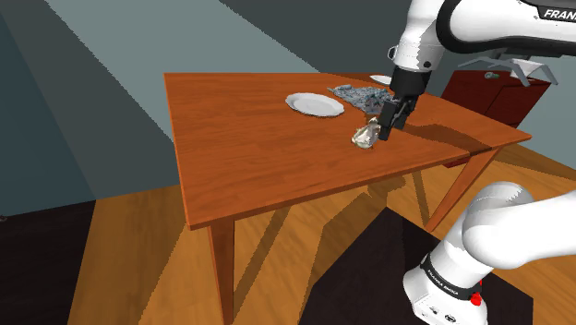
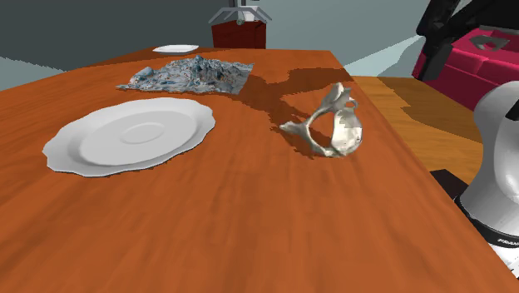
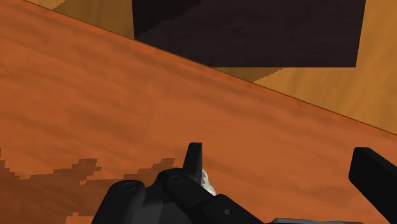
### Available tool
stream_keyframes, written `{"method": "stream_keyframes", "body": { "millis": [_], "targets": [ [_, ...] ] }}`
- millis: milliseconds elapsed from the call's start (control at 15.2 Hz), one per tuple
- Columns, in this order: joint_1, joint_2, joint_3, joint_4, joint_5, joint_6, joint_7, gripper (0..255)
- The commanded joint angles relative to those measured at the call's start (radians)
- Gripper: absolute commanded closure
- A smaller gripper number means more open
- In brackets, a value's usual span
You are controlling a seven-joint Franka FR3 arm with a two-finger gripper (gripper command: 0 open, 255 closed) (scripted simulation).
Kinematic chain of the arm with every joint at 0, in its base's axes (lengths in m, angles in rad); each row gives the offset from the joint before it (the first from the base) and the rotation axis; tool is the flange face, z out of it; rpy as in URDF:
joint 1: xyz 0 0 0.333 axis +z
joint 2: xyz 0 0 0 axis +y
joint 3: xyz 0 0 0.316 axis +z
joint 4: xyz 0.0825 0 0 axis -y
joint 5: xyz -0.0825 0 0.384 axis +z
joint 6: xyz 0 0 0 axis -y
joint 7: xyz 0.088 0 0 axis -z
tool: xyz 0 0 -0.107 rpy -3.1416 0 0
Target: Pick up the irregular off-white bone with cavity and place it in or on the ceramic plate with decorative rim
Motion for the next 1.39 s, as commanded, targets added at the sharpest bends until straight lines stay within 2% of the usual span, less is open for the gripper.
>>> {"method": "stream_keyframes", "body": {
  "millis": [0, 528, 1056, 1320],
  "targets": [
    [0.000, 0.000, 0.000, 0.000, 0.000, 0.000, 0.000, 0],
    [-0.117, 0.118, -0.125, 0.052, -0.009, 0.203, 0.053, 0],
    [-0.122, 0.125, -0.133, -0.046, -0.010, 0.315, 0.055, 0],
    [-0.122, 0.125, -0.133, -0.046, -0.010, 0.315, 0.055, 0]
  ]
}}
